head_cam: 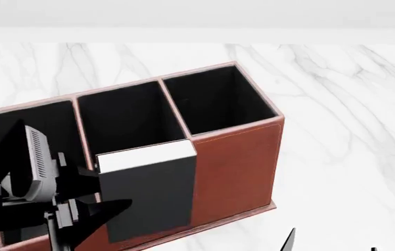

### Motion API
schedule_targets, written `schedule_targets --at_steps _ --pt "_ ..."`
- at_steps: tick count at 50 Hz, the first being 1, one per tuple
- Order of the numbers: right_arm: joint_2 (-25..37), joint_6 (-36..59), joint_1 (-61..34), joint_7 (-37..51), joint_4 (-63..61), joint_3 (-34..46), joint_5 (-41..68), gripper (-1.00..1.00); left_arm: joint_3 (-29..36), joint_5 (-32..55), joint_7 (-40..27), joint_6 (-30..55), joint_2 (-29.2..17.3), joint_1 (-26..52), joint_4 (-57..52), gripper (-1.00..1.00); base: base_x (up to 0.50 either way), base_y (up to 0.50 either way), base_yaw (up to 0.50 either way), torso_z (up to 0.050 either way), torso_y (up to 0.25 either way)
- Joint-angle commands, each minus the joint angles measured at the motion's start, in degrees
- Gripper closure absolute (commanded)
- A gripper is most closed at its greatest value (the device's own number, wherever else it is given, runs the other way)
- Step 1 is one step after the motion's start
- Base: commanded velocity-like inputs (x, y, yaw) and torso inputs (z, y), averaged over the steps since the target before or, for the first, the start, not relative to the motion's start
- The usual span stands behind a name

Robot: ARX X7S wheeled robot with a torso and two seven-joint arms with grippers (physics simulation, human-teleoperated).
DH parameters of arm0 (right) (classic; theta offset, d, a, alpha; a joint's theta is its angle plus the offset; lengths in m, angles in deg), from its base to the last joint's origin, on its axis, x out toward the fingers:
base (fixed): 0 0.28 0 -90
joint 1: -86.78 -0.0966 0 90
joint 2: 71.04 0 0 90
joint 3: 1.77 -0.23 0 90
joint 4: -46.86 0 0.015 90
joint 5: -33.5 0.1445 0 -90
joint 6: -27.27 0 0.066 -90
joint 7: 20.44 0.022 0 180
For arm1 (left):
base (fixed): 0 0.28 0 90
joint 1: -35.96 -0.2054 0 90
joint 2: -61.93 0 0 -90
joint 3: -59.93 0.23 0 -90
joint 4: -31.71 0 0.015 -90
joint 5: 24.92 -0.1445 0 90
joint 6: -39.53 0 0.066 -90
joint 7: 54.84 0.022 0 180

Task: Pick up the book and place it in the back compartment of the caddy.

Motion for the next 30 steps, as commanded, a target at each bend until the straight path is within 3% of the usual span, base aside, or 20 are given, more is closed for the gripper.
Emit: schedule_targets --at_steps 1,30 --pt "0.0 -0.3 0.0 0.1 0.2 0.2 0.0 -1.0 -1.8 -0.5 -2.3 -0.1 0.5 1.2 0.6 1.0 0.0 0.0 0.0 0.0 0.0" --pt "0.2 0.0 -0.4 0.3 0.3 0.6 0.2 -1.0 -2.9 -2.5 -2.2 -3.8 2.2 -0.1 5.4 1.0 0.0 0.0 0.0 0.0 0.001"
